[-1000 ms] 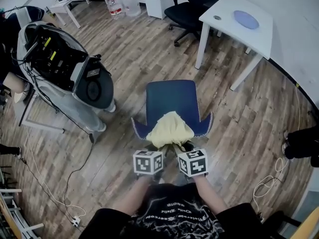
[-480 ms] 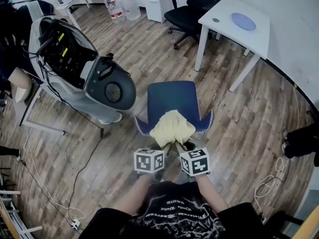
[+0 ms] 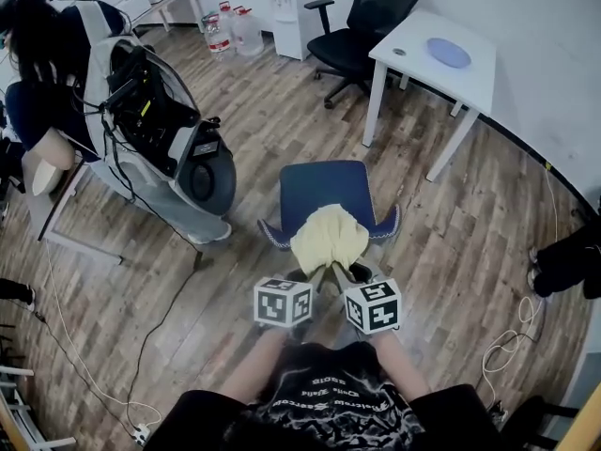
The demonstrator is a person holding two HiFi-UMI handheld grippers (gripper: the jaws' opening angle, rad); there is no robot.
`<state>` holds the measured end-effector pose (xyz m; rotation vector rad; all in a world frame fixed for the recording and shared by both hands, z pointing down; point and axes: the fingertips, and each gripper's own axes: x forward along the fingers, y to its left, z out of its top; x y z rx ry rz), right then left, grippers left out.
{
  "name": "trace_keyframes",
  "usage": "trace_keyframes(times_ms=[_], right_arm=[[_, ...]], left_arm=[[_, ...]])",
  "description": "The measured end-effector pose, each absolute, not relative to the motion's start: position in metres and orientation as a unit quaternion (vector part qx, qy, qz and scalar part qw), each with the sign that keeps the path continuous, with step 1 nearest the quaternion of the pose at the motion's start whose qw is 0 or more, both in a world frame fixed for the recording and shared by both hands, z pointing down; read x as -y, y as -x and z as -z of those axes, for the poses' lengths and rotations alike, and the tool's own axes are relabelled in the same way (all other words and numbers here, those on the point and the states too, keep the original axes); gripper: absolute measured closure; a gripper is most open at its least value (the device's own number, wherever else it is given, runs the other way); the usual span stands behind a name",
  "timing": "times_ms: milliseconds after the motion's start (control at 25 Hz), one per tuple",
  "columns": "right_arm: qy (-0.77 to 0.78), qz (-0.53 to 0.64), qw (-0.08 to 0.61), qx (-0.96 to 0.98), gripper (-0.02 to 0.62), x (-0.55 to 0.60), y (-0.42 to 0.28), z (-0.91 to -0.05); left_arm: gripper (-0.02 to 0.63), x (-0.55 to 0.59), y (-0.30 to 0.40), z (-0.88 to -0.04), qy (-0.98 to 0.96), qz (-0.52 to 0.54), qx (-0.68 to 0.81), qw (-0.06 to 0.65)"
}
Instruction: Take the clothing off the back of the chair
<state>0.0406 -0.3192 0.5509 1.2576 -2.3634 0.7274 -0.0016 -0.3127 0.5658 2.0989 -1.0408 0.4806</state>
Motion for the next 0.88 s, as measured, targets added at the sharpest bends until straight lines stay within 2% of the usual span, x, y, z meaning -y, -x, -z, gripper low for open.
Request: trace_keyframes(times_ms=[600,880], right_arm=[[-0.483,-0.168,0.161,0.844,0.523,0.259,-0.025,-0.505],[-0.493,-0.16,0.162,0.84,0.523,0.229,-0.016,-0.503]], left_arm=[[0.538,0.256,0.016,-0.52,-0.862,-0.143,0.379,0.304],[0.538,0.225,0.025,-0.518,-0.868,-0.133,0.362,0.313]])
